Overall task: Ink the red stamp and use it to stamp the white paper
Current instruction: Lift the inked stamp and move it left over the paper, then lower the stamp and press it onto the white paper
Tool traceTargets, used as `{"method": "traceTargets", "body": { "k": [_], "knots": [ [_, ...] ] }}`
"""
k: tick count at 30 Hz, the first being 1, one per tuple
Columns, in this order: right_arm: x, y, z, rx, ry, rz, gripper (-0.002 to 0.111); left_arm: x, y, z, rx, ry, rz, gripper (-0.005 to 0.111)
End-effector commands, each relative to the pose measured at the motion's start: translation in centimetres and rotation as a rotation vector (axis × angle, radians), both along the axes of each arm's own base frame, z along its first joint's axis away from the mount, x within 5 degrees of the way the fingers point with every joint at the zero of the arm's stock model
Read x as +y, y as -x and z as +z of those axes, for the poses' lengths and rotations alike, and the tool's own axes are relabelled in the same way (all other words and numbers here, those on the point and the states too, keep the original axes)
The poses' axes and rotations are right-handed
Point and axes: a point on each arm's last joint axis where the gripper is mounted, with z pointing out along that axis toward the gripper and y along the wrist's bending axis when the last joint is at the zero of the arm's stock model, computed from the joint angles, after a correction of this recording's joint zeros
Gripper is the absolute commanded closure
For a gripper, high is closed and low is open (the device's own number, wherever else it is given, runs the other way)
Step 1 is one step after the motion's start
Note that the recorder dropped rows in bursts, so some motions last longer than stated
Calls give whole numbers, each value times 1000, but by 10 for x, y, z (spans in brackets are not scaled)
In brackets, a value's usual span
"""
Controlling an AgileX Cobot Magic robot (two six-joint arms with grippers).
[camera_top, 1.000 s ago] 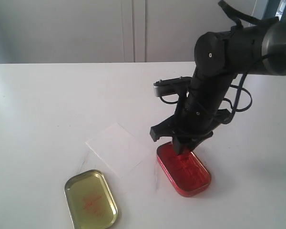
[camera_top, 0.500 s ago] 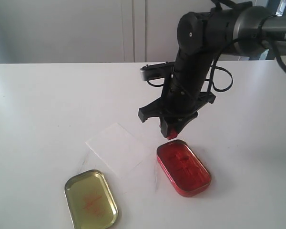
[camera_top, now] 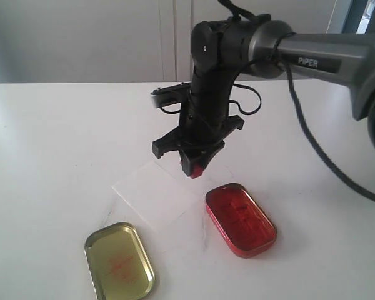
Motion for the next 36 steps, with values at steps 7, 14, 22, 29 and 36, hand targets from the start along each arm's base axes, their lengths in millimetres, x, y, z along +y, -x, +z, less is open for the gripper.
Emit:
{"method": "traceTargets", "body": {
  "k": [7, 14, 22, 29, 36],
  "knots": [
    [37, -11, -16, -21, -13, 89, 108, -1, 0, 0, -4, 12, -5, 107],
    [54, -11, -31, -16, -12, 120, 108, -1, 0, 0, -4, 12, -5, 107],
    [67, -1, -35, -11, -6, 154, 108, -1, 0, 0, -4, 12, -5, 107],
    [71, 3, -35, -11, -5, 166, 108, -1, 0, 0, -4, 12, -5, 107],
    [71, 2, -41, 0, 3, 162, 108, -1, 0, 0, -4, 12, -5, 107]
  ]
}}
